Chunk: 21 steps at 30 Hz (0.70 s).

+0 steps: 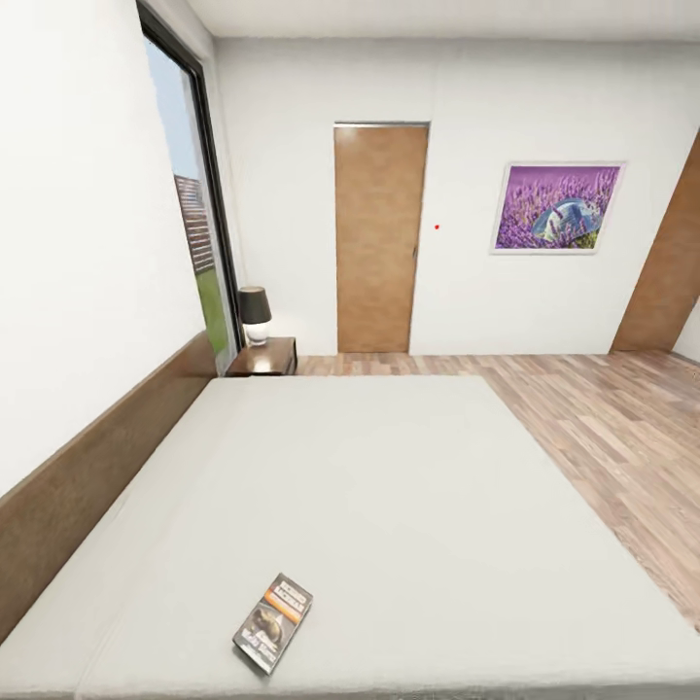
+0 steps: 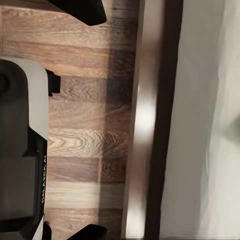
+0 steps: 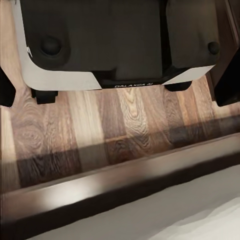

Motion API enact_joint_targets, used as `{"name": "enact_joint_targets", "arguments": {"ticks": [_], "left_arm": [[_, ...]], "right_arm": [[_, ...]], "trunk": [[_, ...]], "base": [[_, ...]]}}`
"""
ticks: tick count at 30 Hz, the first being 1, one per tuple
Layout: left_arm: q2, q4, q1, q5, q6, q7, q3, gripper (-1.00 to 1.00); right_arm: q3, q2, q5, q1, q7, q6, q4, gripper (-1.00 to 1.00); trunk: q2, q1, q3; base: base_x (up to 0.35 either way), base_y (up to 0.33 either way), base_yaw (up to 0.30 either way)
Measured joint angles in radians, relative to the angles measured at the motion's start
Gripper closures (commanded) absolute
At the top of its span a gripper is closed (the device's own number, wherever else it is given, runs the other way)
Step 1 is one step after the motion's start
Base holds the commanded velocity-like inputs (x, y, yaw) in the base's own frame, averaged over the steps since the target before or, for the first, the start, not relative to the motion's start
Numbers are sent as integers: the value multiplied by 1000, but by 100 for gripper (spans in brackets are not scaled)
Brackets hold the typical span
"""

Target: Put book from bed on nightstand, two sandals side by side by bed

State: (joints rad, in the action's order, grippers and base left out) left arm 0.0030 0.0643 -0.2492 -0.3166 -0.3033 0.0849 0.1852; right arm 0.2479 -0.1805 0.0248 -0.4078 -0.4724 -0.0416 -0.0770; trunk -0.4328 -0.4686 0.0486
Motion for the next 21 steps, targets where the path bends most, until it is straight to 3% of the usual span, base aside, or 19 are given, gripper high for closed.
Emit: {"name": "enact_joint_targets", "arguments": {"ticks": [4, 15, 21], "left_arm": [[0, 0, 0, 0, 0, 0, 0, -100], [0, 1, 0, 0, 0, 0, -1, -100], [1, 1, 0, 0, 0, 1, -1, -100]], "right_arm": [[-1, 0, 0, 0, 0, 0, 0, -100], [-1, 0, 0, 0, 0, 0, -1, -100], [0, 0, 0, 0, 0, 0, -1, -100]], "trunk": [[0, 0, 0], [0, 0, 0], [0, 0, 0]], "base": [[0, 0, -198], [3, 0, -23], [178, 44, -2]]}}
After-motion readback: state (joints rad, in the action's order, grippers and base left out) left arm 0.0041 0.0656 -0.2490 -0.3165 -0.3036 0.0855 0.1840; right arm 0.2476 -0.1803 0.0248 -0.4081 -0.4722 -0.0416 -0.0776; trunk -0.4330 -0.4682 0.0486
